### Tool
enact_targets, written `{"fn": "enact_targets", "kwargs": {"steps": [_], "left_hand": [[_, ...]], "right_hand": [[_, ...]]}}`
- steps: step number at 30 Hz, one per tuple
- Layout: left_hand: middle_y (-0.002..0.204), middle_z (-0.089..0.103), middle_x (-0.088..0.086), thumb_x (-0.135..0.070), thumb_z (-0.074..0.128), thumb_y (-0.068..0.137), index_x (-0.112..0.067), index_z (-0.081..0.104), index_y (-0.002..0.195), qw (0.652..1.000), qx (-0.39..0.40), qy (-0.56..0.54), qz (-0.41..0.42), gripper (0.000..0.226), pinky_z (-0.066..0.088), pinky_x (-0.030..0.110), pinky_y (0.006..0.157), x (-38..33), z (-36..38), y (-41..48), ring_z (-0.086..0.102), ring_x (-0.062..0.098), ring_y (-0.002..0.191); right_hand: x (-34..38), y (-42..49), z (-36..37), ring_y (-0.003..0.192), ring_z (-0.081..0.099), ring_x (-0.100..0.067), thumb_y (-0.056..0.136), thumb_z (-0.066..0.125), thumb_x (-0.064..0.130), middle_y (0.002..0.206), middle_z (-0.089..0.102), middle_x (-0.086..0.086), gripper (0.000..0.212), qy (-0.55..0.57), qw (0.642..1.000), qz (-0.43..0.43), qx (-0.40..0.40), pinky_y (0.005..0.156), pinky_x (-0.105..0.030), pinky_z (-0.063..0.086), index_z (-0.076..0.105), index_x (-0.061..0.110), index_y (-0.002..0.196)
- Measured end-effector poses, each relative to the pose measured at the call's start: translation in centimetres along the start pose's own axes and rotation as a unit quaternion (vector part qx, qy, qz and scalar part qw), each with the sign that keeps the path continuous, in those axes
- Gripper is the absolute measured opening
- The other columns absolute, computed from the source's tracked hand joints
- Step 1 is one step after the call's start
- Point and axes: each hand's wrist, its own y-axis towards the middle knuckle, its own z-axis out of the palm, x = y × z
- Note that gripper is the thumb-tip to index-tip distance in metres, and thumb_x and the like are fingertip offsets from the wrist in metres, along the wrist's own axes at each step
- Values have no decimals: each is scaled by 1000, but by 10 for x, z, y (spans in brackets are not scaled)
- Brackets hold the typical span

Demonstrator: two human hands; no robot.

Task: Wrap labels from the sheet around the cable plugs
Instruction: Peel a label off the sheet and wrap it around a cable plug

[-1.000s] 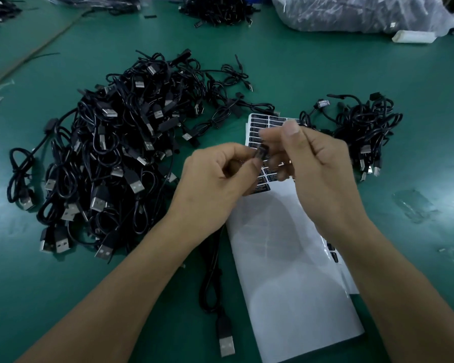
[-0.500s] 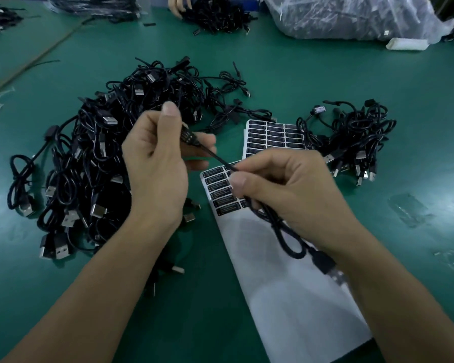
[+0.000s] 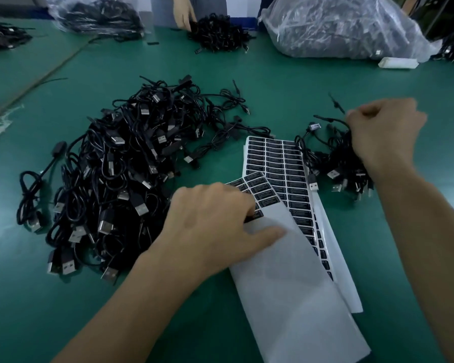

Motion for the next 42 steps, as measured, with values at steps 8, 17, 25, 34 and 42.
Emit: {"fn": "enact_targets", "kwargs": {"steps": [8,17,25,34,42], "left_hand": [[154,41,-17,-101,22,62,-38,43,145,993,104,-15,57,106,27,41,116,-7,7,-10,38,12,143],[109,61,-16,-62,51,87,-35,66,103,996,-11,-92,-16,36,44,34,85,19,-6,3,55,12,107],[96,56,-25,-50,71,76,-42,62,99,978,183,-47,-84,26,47,30,75,50,-28,-9,55,2,98],[85,62,-15,-36,75,87,-32,68,79,977,149,-113,-98,12,56,36,79,54,-21,-5,60,5,84],[82,61,-12,-41,57,100,-29,65,86,987,85,-83,-106,20,54,37,74,46,-18,-3,63,16,80]], "right_hand": [[5,-52,1,83,65,-25,90,58,25,84,72,-2,20,-64,978,-198,29,80,-17,46,76,18,89],[-7,-111,16,80,61,-11,93,64,21,93,67,8,21,-50,930,-244,272,80,-42,55,73,25,111],[-13,-116,16,78,58,-6,93,59,12,90,64,9,24,-42,937,-215,273,79,-38,55,73,21,111],[-15,-117,17,76,57,-2,94,60,13,88,62,12,22,-27,937,-210,277,77,-32,54,73,21,110],[-14,-119,17,76,55,-5,94,61,16,84,61,13,16,-27,935,-222,276,76,-39,55,74,22,104]]}}
